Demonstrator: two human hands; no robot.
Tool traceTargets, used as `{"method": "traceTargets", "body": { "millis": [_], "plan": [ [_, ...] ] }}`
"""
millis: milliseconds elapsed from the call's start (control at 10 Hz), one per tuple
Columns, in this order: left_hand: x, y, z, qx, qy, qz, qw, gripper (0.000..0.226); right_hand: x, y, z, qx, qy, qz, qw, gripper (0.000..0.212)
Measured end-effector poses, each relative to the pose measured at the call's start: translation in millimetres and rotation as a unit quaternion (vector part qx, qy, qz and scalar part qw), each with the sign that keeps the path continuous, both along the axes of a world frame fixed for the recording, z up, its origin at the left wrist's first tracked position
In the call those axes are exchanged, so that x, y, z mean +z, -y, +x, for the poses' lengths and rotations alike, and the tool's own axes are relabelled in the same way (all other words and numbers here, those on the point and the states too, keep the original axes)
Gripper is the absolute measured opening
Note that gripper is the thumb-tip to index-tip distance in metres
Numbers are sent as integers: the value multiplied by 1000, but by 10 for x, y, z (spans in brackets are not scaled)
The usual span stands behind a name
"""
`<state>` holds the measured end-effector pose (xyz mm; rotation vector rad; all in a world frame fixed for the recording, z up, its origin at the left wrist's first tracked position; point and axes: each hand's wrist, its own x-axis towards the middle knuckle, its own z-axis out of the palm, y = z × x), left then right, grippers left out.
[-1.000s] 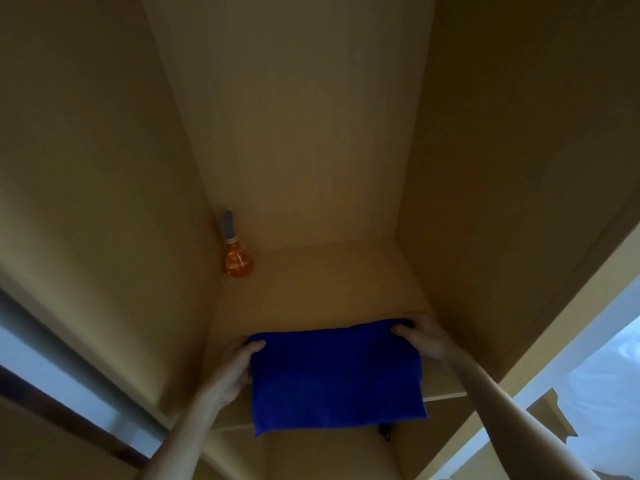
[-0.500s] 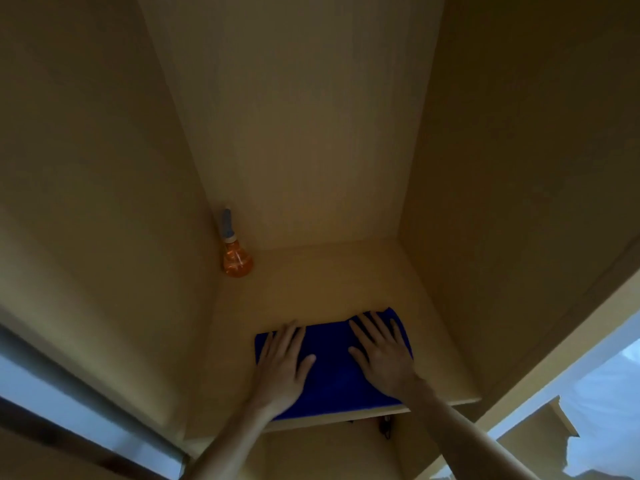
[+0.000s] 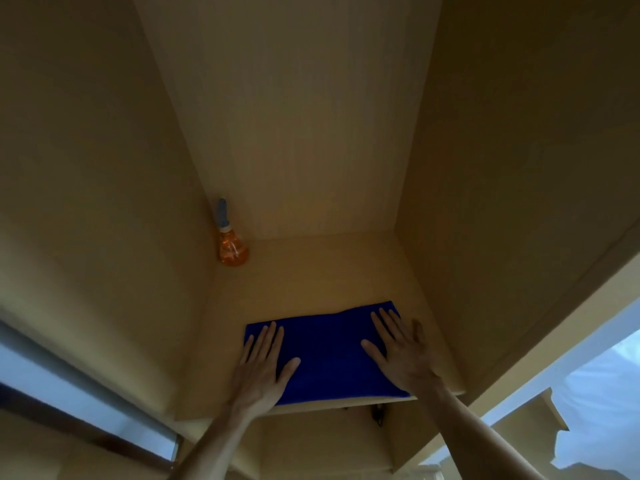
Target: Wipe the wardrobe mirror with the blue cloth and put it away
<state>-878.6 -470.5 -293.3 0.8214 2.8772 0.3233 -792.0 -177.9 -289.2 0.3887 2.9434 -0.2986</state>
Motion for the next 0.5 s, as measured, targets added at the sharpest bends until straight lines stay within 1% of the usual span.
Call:
{"method": "traceTargets", "body": {
  "millis": [100, 200, 300, 400, 500],
  "plan": [
    [95, 68, 73, 52, 33, 16, 998, 84, 98, 5, 26, 3, 3, -19, 1000, 113],
    [245, 201, 198, 90, 42, 72, 992, 75, 185, 25, 78, -3, -38, -46, 998, 113],
    [336, 342, 404, 84, 25, 162, 983, 59, 197, 66, 277, 2, -101, -80, 992, 122],
    [482, 388, 694, 78, 47, 233, 968, 39, 246, 211, 574, -10, -154, -157, 975, 85],
    [599, 399, 1002, 61, 52, 312, 947, 23, 283, 347, 921, -21, -205, -247, 947, 35]
  ]
}}
